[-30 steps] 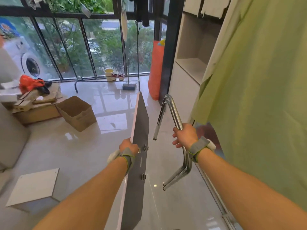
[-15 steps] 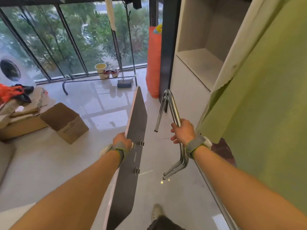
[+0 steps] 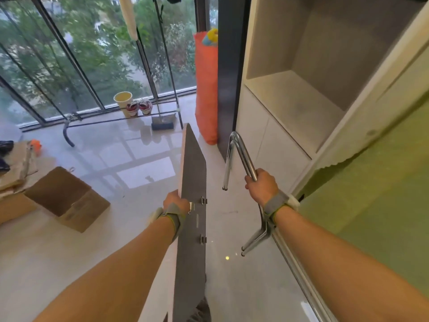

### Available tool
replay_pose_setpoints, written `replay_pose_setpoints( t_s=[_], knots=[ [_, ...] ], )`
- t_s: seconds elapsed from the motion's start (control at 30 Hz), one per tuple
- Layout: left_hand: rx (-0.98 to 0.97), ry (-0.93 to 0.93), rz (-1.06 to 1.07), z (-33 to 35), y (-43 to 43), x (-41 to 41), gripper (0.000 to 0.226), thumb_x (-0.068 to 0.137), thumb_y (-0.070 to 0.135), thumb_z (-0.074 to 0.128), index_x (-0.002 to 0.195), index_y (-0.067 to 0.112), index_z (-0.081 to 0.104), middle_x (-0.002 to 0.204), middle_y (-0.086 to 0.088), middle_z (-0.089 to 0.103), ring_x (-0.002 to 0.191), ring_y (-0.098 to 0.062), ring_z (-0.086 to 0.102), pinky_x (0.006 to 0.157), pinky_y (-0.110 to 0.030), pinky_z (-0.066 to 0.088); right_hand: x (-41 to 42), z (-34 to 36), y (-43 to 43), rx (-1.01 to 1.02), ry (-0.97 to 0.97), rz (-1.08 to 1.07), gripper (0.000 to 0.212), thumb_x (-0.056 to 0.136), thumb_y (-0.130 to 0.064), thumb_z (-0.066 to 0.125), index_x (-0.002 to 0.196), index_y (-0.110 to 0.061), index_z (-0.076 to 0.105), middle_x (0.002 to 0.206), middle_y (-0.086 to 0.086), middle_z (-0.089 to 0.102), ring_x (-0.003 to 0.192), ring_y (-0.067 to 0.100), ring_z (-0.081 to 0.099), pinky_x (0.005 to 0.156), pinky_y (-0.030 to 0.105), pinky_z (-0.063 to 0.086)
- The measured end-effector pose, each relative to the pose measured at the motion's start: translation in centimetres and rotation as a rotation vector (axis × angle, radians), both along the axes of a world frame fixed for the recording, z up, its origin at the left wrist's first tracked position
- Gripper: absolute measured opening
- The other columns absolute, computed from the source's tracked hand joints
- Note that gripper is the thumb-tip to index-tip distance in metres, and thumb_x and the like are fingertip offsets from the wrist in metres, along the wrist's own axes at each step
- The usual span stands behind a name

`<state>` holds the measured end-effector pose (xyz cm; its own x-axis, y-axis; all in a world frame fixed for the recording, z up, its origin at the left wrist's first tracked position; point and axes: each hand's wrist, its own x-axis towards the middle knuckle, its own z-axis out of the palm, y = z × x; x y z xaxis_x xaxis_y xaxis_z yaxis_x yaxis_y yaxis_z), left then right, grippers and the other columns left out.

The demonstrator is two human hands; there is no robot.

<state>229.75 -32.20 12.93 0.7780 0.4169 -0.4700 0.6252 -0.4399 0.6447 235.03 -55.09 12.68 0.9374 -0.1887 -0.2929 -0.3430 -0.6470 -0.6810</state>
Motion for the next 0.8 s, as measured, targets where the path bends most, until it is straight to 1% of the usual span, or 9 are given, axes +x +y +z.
replay_pose_setpoints(
  t_s=[0.1,0.13,0.23,0.3,0.37,0.4,0.47,0.63,0.8],
  knots=[
    [-0.029,0.012,-0.012,-1.8,0.8,6.7,0.03,0.081,0.003,0.054,0.109,0.004,0.065,0.109,-0.021,0.068,0.102,-0.038,0.062,0.09,-0.039,0.051,6.0,-1.1,0.9,-0.007,0.026,-0.064,0.025,0.08,-0.035,0.052,0.092,-0.016,0.061,0.09,0.012,0.073,0.078,0.034,0.068,0.073,0.044,0.06],
    [-0.04,0.013,-0.009,-1.9,0.6,7.1,0.03,0.082,0.003,0.053,0.109,0.004,0.065,0.11,-0.022,0.068,0.103,-0.039,0.062,0.09,-0.039,0.05,6.4,-1.3,0.9,-0.007,0.028,-0.06,0.023,0.081,-0.034,0.051,0.092,-0.016,0.062,0.09,0.012,0.072,0.079,0.034,0.068,0.073,0.043,0.059],
    [-0.08,0.044,-0.031,-3.8,0.9,12.9,0.024,0.08,0.013,0.053,0.101,0.011,0.065,0.107,-0.021,0.069,0.102,-0.038,0.062,0.089,-0.039,0.051,12.0,-3.0,2.0,-0.028,0.058,-0.095,0.033,0.088,-0.04,0.047,0.095,-0.013,0.066,0.092,0.012,0.073,0.081,0.034,0.067,0.074,0.04,0.057],
    [-0.088,0.068,-0.047,-5.3,1.0,16.3,0.017,0.081,0.015,0.052,0.093,0.014,0.064,0.104,-0.021,0.07,0.099,-0.038,0.063,0.088,-0.041,0.053,15.6,-4.8,2.8,-0.09,0.109,-0.074,0.036,0.093,-0.038,0.045,0.1,-0.009,0.066,0.096,0.016,0.072,0.085,0.037,0.066,0.069,0.033,0.051],
    [-0.079,0.077,-0.062,-6.9,1.3,19.3,0.021,0.084,0.008,0.051,0.098,0.011,0.066,0.103,-0.02,0.07,0.098,-0.039,0.063,0.086,-0.04,0.053,18.7,-7.0,3.1,-0.134,0.174,-0.091,0.034,0.096,-0.031,0.046,0.107,-0.004,0.064,0.105,0.02,0.07,0.094,0.039,0.065,0.068,0.03,0.044],
    [-0.065,0.097,-0.066,-8.9,1.5,21.8,0.023,0.084,0.006,0.049,0.1,0.01,0.066,0.103,-0.02,0.07,0.098,-0.039,0.063,0.084,-0.037,0.052,21.3,-9.2,3.4,-0.143,0.223,-0.117,0.033,0.096,-0.027,0.047,0.111,-0.002,0.063,0.109,0.021,0.068,0.097,0.039,0.065,0.069,0.03,0.042],
    [-0.059,0.11,-0.082,-9.7,1.6,23.5,0.027,0.085,0.003,0.047,0.104,0.01,0.065,0.105,-0.019,0.07,0.101,-0.039,0.061,0.08,-0.033,0.046,23.0,-11.0,3.2,-0.159,0.258,-0.158,0.032,0.096,-0.023,0.047,0.115,-0.001,0.06,0.113,0.022,0.066,0.1,0.041,0.064,0.07,0.031,0.042],
    [-0.05,0.169,-0.085,-14.0,1.2,28.5,0.034,0.084,0.003,0.048,0.112,0.014,0.064,0.111,-0.018,0.069,0.106,-0.039,0.06,0.09,-0.037,0.048,26.8,-16.9,1.9,-0.163,0.292,-0.17,0.03,0.097,-0.023,0.046,0.114,-0.001,0.058,0.111,0.023,0.066,0.097,0.042,0.063,0.069,0.032,0.04],
    [-0.023,0.215,-0.044,-18.5,-0.3,32.8,0.034,0.086,0.002,0.045,0.112,0.014,0.064,0.109,-0.016,0.069,0.104,-0.038,0.06,0.089,-0.037,0.048,31.4,-22.9,0.4,-0.132,0.332,-0.133,0.029,0.097,-0.023,0.046,0.113,-0.002,0.059,0.107,0.024,0.066,0.093,0.041,0.063,0.067,0.032,0.041]
  ],
)
